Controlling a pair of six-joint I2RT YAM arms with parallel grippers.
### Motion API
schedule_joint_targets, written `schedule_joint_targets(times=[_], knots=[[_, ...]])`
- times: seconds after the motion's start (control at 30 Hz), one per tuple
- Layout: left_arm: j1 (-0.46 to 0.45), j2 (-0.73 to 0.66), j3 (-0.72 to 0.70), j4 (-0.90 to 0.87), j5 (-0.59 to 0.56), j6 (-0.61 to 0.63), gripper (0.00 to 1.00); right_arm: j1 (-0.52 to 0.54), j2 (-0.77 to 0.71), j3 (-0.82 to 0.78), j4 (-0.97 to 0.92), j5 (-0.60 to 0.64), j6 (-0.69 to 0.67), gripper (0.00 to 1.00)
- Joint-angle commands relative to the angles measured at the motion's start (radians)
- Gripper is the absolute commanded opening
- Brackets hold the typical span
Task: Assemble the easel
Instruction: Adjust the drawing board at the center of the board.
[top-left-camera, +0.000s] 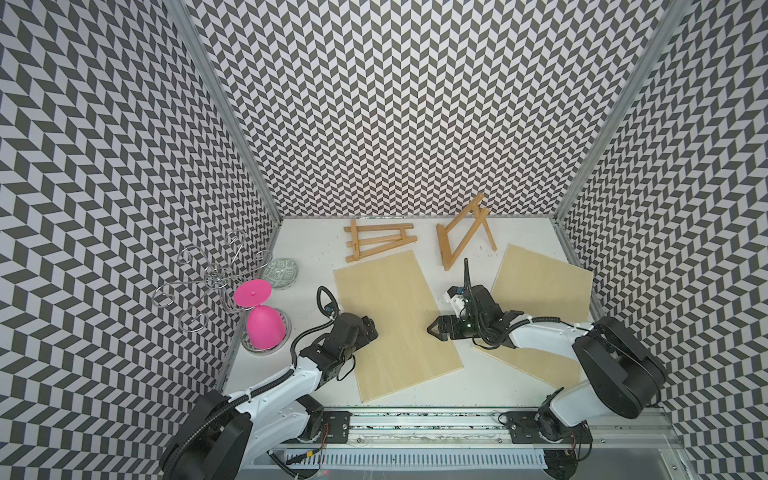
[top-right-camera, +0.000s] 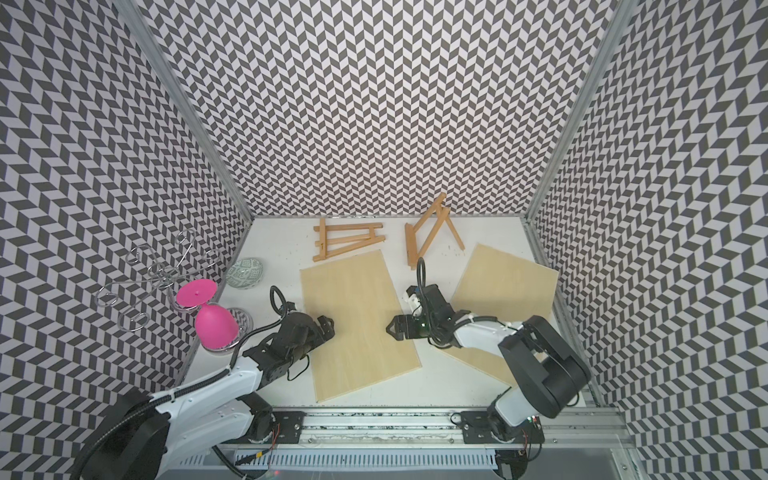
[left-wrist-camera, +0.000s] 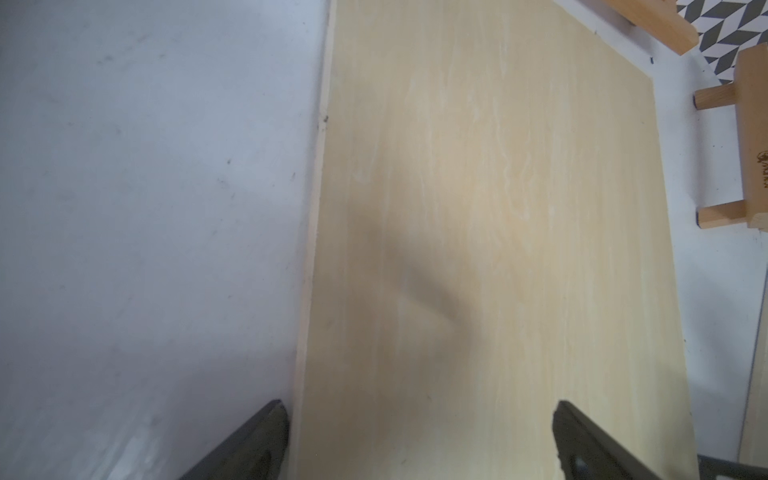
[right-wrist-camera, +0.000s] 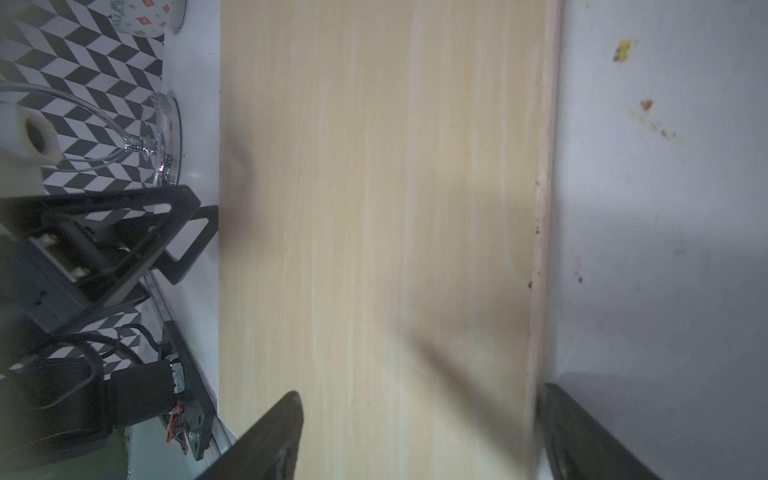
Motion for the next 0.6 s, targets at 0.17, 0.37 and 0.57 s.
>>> schedule_joint_targets(times=[0.17, 0.37, 0.57], knots=[[0.021, 0.072, 0.005, 0.050, 0.127, 0.037, 1.00, 0.013, -0.085, -0.045, -0.020, -0.064, 0.056, 0.89], [0.072, 0.069, 0.009, 0.030, 0.158, 0.079, 1.00, -0.033, -0.052, -0.016, -0.003, -0.008, 0.050, 0.92], [0.093, 0.050, -0.026, 0.100, 0.217, 0.105, 1.00, -0.028, 0.000, 0.000, 0.018, -0.011, 0.046, 0.95]])
